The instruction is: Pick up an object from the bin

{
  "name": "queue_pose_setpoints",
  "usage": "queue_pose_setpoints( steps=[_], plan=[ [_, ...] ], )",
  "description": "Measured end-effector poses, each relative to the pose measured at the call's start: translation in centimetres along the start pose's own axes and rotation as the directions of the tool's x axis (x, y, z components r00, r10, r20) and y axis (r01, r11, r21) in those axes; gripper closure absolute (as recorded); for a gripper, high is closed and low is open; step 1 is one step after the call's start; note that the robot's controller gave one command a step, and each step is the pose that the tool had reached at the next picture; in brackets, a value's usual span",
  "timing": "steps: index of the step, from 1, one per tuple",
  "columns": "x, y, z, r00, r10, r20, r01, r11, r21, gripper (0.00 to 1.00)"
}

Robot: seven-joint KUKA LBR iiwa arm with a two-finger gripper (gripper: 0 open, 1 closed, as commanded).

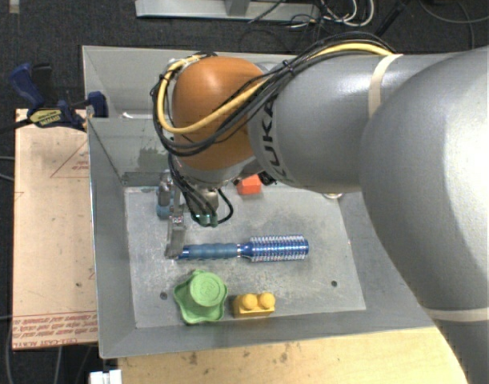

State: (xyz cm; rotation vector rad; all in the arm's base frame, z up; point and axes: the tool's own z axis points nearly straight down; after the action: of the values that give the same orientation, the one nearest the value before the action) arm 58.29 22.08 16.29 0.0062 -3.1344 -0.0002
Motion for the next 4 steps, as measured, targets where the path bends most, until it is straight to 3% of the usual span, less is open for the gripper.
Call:
queue_pose_setpoints(
  steps=[1,2,3,4],
  plan=[
    [3.9,-6.7,3.1,1.000,-0.029,0.001,0.029,1.000,0.004,0.00],
    [0.7,-8.9,9.6,0.989,-0.147,0.005,0.147,0.989,0.001,0.00],
    [0.6,-8.7,9.3,0.989,-0.148,0.008,0.148,0.989,-0.001,1.00],
    [1.6,-8.5,-17.3,0.953,-0.301,0.021,0.301,0.954,0.003,1.00]
  ],
)
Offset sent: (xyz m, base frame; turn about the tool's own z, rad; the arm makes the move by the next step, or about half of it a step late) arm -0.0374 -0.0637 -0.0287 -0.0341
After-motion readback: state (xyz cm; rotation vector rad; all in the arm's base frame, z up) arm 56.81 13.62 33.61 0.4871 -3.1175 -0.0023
